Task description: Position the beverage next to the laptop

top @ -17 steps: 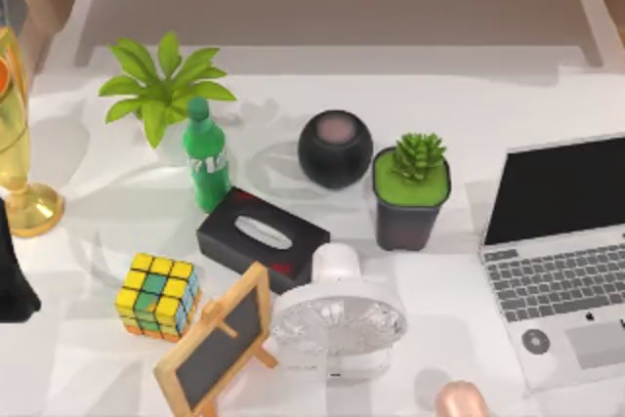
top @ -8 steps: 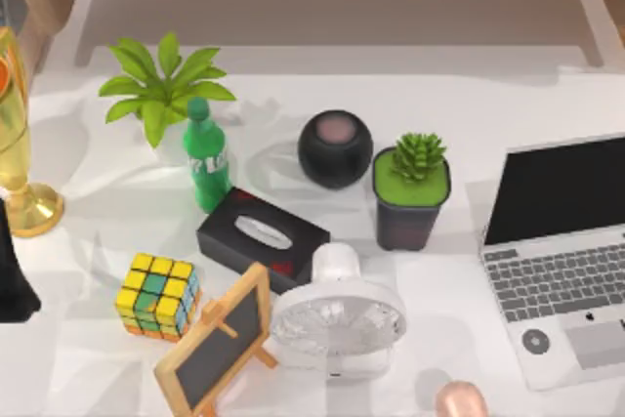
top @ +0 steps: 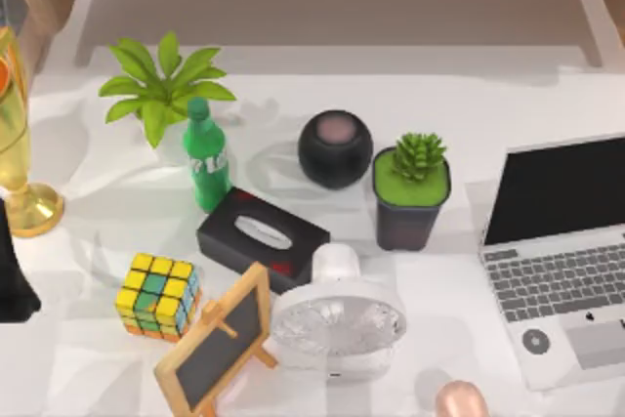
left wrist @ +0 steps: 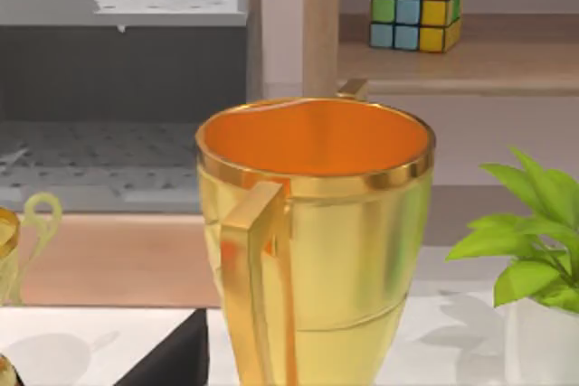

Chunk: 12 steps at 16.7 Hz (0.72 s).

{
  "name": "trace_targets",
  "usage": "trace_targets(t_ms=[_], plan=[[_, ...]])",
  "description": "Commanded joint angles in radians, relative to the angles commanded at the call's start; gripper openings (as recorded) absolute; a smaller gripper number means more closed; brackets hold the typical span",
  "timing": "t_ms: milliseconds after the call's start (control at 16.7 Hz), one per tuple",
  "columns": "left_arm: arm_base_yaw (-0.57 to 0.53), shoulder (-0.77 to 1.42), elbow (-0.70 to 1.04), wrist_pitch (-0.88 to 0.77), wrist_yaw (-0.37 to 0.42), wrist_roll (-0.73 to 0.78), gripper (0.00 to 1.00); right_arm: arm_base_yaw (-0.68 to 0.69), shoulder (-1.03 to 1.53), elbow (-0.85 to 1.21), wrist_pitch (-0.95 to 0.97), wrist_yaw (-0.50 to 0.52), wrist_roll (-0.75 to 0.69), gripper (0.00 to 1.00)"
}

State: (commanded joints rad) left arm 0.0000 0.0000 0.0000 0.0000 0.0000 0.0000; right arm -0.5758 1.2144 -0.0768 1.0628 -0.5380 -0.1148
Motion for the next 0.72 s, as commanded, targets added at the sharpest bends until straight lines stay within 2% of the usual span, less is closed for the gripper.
trace_targets(t_ms=[360,720], plan=[[0.0,0.0,0.0,0.0,0.0,0.0,1.0,0.0,0.0,0.0,0.0,0.0,0.0,0.98],[0.0,0.0,0.0,0.0,0.0,0.0,1.0,0.0,0.0,0.0,0.0,0.0,0.0,1.0]])
